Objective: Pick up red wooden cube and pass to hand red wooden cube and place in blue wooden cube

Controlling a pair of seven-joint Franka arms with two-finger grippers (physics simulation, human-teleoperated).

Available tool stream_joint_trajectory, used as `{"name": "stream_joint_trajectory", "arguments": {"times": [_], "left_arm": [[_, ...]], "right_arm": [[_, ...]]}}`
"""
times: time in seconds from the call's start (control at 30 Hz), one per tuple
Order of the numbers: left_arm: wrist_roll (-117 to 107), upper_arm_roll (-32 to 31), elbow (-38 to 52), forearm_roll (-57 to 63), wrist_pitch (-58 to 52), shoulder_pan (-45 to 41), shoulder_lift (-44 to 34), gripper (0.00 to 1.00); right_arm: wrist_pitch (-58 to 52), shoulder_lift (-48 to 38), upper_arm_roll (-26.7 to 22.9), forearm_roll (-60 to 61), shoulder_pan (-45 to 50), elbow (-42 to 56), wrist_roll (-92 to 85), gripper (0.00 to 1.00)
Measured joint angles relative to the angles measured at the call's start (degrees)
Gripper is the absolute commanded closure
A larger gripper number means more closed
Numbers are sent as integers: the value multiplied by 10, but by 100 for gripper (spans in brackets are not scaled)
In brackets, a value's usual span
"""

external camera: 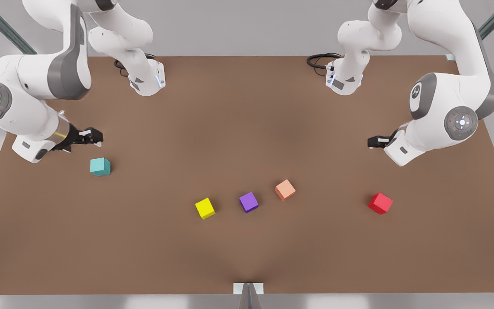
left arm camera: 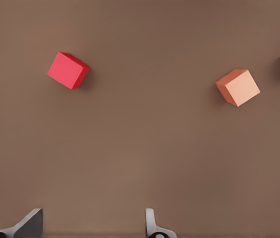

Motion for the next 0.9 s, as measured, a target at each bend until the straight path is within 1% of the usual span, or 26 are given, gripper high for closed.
{"name": "stream_joint_trajectory", "arguments": {"times": [0.13, 0.2, 0.3, 0.37, 0.43, 0.5, 0.73, 0.9], "left_arm": [[-4, 0, 0, 0, 2, 2, 6, 0], [-4, 2, 34, 1, 16, 11, 68, 0], [-5, 3, 96, -1, 71, 41, 200, 0], [-5, 7, 117, -5, 111, 62, 252, 0], [-8, 16, 121, -10, 148, 70, 279, 0], [-21, 20, 111, -20, 184, 80, 296, 0], [-114, 48, 34, -70, 292, 85, 298, 0], [-179, 62, 2, -83, 335, 87, 298, 0]], "right_arm": [[0, -1, 0, 3, 4, 0, -3, 0], [0, -1, 0, 2, 4, 0, -5, 0], [-1, -1, 0, 2, 3, -1, -8, 0], [-2, -1, 0, 2, 3, -2, -10, 0], [-5, 0, 0, 1, 3, -3, -12, 0], [-7, 0, 0, 1, 3, -4, -13, 0], [-14, 2, 0, 1, 3, -6, -18, 0], [-19, 2, 0, 1, 3, -7, -20, 0]]}}
